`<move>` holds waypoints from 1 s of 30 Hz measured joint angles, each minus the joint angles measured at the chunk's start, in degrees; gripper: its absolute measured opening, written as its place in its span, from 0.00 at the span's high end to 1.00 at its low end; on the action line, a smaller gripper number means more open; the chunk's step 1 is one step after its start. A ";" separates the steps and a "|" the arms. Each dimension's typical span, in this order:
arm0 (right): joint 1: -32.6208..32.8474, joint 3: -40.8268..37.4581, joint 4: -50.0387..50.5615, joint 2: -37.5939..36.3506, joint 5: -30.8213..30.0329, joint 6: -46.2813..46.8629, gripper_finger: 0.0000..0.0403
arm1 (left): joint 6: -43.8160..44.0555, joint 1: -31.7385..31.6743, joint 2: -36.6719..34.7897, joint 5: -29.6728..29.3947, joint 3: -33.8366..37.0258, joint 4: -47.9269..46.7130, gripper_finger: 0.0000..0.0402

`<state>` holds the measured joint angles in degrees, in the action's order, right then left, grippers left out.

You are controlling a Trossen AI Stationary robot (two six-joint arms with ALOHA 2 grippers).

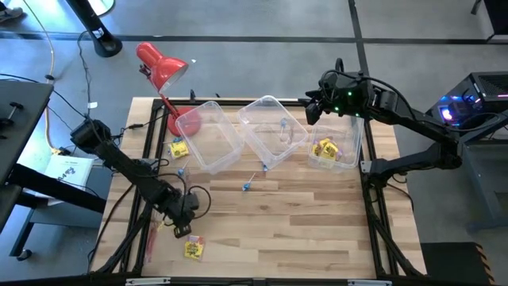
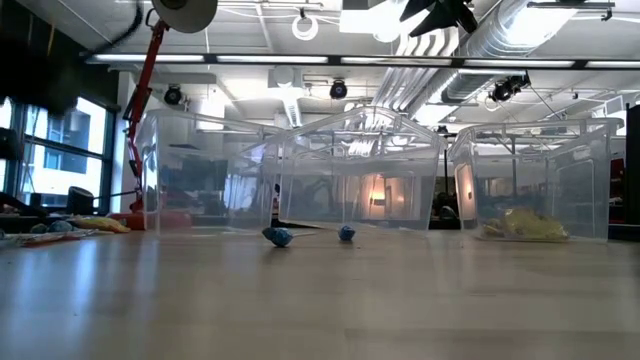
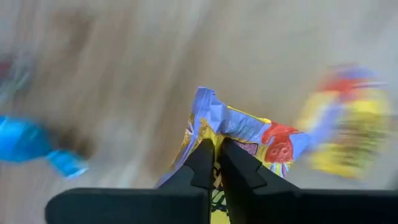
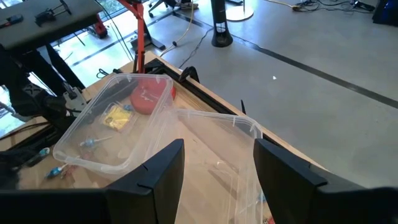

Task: Sort candy
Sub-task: Put the yellow candy into the right transparent bin

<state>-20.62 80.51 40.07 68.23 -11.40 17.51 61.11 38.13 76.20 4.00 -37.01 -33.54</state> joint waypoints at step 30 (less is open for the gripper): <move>4.39 0.00 -10.08 -8.62 8.15 -0.94 0.53 | -51.58 -41.84 31.18 -4.23 -39.68 59.64 1.00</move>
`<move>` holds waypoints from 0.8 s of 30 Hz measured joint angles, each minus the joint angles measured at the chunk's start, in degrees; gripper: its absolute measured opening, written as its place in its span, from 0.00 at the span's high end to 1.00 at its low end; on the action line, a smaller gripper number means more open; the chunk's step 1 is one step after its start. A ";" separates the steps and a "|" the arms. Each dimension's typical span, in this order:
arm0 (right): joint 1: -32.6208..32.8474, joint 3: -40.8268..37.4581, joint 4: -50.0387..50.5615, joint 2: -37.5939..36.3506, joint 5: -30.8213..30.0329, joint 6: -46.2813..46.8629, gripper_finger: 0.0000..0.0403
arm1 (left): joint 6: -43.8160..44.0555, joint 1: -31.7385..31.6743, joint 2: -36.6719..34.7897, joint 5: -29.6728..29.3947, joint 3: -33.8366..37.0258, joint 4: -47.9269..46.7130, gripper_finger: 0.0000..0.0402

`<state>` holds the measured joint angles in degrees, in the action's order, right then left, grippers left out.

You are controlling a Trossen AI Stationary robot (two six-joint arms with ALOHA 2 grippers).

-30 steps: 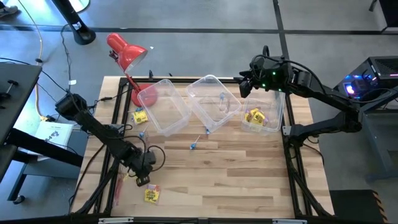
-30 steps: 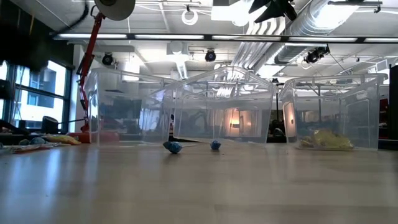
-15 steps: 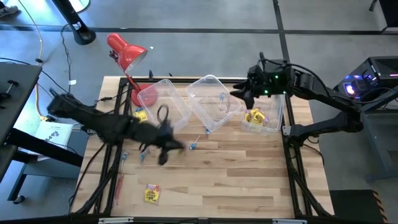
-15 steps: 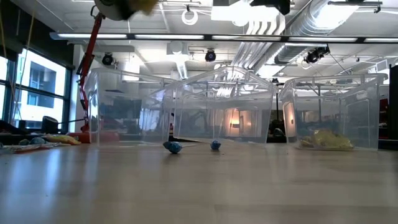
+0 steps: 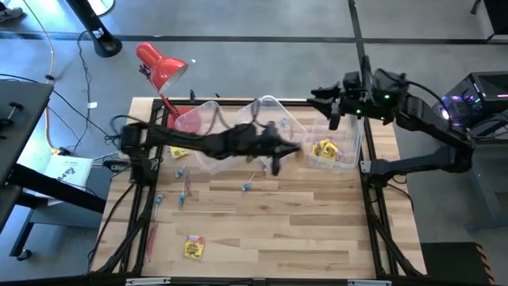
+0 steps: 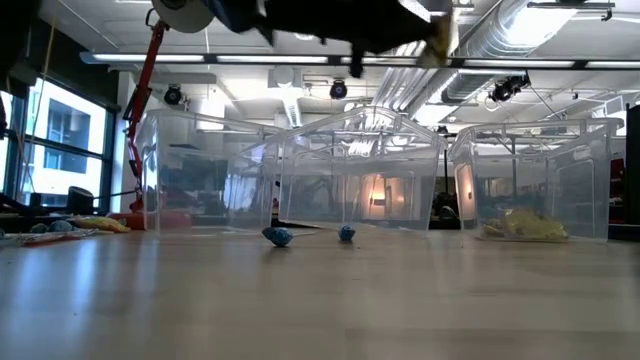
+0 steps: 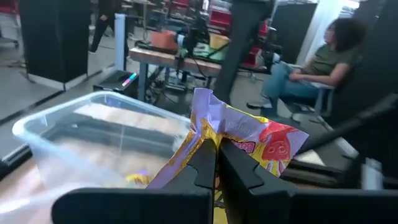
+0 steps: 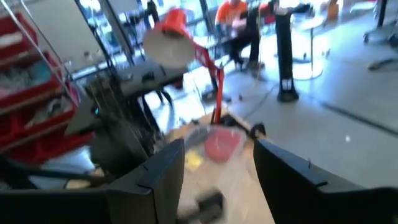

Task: Sort candy
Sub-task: Put the yellow candy into the right transparent bin

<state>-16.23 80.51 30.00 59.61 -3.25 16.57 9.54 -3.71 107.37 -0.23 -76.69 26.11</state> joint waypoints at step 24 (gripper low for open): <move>0.26 0.00 0.67 -0.67 -2.58 -1.00 0.53 | -3.53 -4.58 21.76 5.08 -38.32 -26.00 0.56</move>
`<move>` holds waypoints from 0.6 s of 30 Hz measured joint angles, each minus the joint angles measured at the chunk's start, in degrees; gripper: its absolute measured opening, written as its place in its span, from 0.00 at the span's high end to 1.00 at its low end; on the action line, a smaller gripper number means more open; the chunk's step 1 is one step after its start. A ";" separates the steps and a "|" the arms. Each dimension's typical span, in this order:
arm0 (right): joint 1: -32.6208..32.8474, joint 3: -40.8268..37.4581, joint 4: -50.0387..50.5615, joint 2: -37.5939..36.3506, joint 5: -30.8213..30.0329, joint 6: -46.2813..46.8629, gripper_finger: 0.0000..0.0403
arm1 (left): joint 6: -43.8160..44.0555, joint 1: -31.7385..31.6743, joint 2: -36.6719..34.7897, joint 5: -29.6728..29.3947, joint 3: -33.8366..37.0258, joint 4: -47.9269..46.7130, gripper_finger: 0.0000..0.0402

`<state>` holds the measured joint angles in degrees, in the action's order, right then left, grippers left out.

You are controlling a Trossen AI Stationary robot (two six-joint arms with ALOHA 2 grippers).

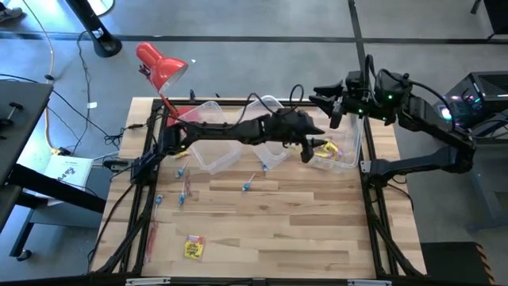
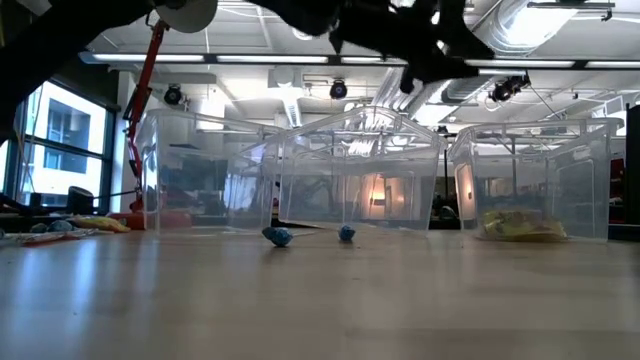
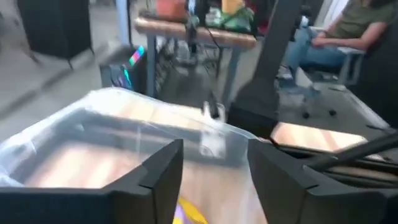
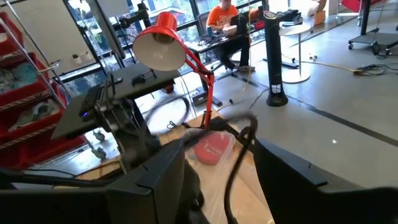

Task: Sort candy
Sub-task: Put the yellow candy into the right transparent bin

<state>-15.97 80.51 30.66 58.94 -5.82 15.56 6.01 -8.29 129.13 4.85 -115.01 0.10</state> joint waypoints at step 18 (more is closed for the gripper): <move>0.00 0.00 5.59 0.36 -0.71 0.49 0.53 | -4.34 14.61 -35.88 13.79 18.59 -52.84 0.52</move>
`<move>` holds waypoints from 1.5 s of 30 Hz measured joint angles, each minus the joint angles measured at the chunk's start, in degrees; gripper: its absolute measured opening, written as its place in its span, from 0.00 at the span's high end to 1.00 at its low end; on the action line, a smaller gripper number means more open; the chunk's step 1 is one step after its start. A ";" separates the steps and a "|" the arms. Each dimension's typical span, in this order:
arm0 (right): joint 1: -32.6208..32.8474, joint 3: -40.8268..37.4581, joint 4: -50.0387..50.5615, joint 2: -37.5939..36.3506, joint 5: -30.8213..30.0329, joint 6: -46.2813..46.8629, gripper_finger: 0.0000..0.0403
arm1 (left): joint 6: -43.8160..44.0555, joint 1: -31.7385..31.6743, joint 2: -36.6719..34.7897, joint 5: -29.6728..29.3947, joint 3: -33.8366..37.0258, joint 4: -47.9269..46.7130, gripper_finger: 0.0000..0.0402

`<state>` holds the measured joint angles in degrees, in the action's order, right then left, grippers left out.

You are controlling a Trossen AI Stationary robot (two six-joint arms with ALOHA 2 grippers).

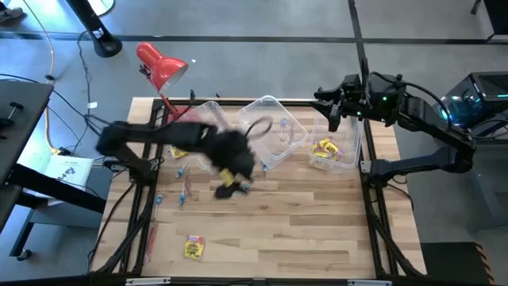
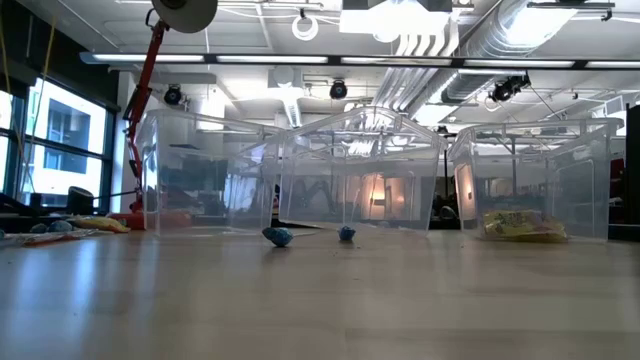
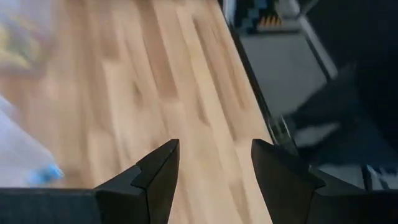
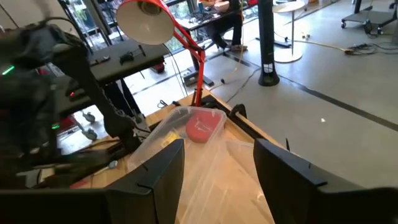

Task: Sort candy
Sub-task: Put the yellow candy into the right transparent bin

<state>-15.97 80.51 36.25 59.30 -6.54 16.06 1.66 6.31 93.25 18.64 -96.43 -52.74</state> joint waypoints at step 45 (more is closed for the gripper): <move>0.00 0.00 5.60 5.25 -2.20 1.00 0.53 | 34.53 35.96 3.02 -7.94 48.24 20.96 0.72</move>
<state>-15.97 80.51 41.85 64.55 -8.73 17.06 36.19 42.27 96.27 10.70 -48.18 -31.78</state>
